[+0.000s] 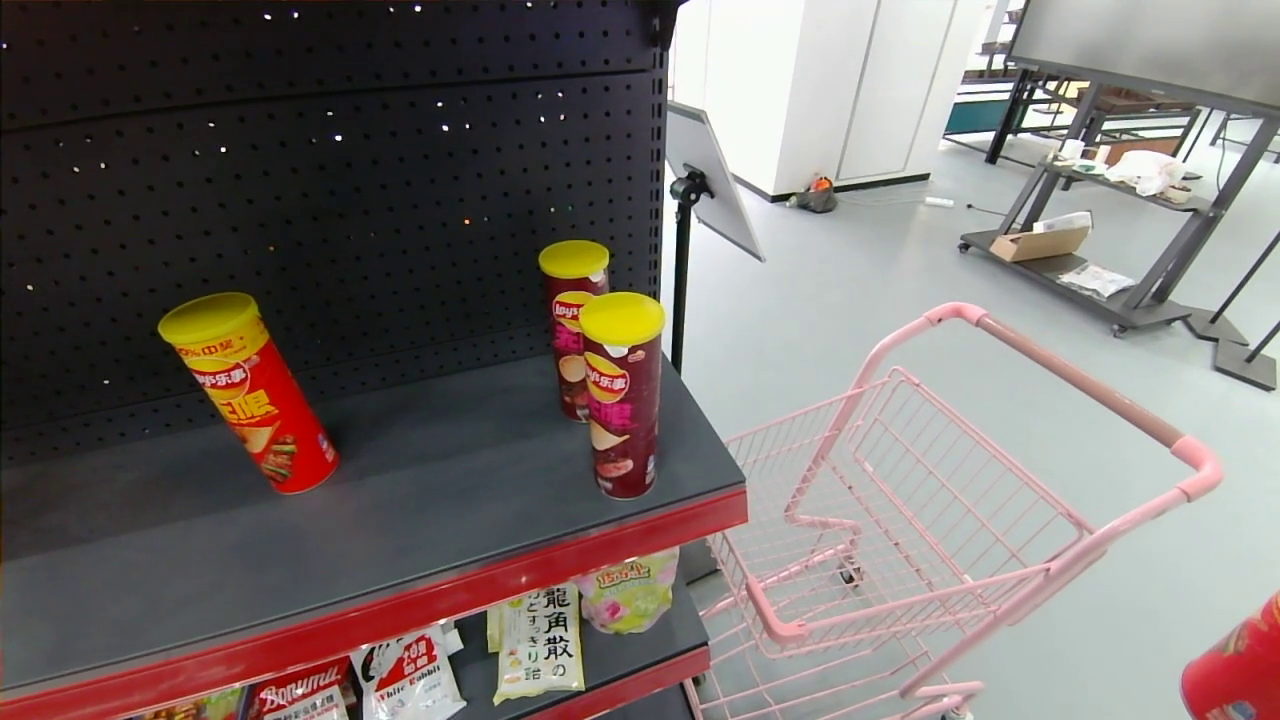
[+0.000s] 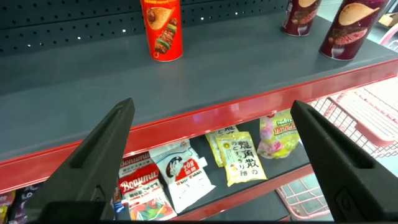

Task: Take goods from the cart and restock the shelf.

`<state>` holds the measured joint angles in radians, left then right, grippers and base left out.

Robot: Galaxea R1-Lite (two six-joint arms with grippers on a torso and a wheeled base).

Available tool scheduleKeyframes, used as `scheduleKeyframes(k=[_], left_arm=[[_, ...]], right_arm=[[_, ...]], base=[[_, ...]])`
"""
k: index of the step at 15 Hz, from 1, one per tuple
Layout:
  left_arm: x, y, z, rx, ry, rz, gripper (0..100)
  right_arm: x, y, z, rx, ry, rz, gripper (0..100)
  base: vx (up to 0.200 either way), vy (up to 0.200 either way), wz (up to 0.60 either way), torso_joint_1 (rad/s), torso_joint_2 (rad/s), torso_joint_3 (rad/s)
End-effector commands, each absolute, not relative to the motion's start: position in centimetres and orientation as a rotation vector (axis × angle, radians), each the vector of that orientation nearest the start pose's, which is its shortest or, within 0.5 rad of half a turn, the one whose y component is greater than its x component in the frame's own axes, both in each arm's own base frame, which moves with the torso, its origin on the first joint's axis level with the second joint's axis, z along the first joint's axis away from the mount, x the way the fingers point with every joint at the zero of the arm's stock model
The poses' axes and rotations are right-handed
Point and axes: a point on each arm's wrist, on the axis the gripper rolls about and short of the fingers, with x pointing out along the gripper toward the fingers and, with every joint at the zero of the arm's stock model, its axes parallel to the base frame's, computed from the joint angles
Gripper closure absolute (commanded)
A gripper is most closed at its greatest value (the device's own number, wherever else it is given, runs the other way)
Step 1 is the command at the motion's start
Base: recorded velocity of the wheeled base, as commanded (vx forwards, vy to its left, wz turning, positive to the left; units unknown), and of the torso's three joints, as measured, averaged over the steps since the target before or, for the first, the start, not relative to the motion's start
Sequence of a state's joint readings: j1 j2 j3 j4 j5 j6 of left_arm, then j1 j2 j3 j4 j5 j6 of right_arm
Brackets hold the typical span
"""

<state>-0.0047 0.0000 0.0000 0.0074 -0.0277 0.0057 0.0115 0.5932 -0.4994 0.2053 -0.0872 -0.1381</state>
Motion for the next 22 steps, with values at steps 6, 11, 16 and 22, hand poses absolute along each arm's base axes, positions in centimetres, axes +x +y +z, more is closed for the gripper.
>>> scheduleKeyframes(k=[6,11,16,22], left_arm=[[-2.28,-0.05,7.47,0.008,0.008,-0.032,0],[-2.28,-0.05,7.47,0.008,0.008,-0.032,0],[-2.27,-0.05,7.47,0.008,0.009,-0.032,0],[-2.28,-0.05,7.47,0.008,0.008,-0.032,0]], right_arm=[[2.66,-0.18,19.5,-0.151,0.29,-0.059,100],[2.58,-0.18,19.12,-0.153,0.3,-0.062,100],[2.57,-0.19,18.97,-0.155,0.303,-0.063,100],[1.91,-0.19,18.95,-0.163,0.272,-0.061,100]], base=[[0.0,0.0,0.0,0.0,0.0,0.0],[0.0,0.0,0.0,0.0,0.0,0.0],[0.0,0.0,0.48,0.004,0.0,0.003],[0.0,0.0,0.3,0.004,0.0,0.0]])
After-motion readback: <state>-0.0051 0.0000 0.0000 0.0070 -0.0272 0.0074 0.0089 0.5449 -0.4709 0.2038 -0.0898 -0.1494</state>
